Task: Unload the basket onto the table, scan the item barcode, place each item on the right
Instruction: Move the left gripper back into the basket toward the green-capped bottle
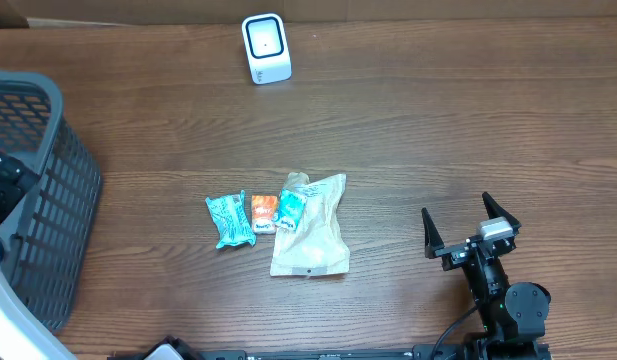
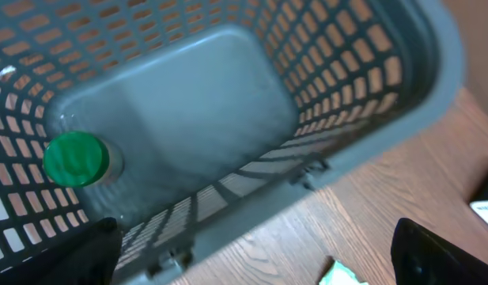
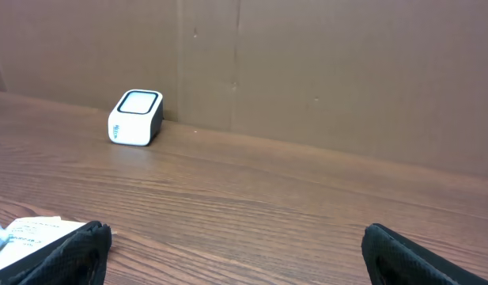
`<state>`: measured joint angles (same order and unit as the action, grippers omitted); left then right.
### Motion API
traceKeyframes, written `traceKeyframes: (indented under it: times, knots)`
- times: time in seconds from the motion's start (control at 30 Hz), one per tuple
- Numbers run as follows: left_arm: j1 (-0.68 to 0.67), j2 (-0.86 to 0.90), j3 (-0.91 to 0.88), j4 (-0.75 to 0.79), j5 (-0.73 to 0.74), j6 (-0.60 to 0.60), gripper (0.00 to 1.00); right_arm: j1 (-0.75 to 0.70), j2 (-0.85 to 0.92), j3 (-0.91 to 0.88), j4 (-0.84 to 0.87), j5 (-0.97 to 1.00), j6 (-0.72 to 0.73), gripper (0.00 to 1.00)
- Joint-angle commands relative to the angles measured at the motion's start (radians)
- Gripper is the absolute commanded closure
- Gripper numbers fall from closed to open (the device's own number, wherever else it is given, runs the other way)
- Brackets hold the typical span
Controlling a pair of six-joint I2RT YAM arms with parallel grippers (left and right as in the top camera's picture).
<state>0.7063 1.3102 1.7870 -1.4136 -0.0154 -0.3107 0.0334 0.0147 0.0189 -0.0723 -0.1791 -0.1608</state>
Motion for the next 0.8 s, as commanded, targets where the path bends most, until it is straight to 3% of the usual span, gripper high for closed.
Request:
traceKeyframes:
  times: [0.0, 0.47, 0.77]
  knots:
    - [0.036, 0.050, 0.016, 0.003, 0.005, 0.021, 0.05, -0.001, -0.012, -0.011, 0.004, 0.001, 0.007, 0.00]
    - [0.178, 0.178, 0.015, -0.027, 0.002, -0.004, 0.05, -0.001, -0.012, -0.011, 0.004, 0.002, 0.007, 0.00]
    - [0.239, 0.246, 0.004, -0.048, -0.078, -0.011, 0.06, -0.001, -0.012, -0.011, 0.004, 0.002, 0.007, 0.00]
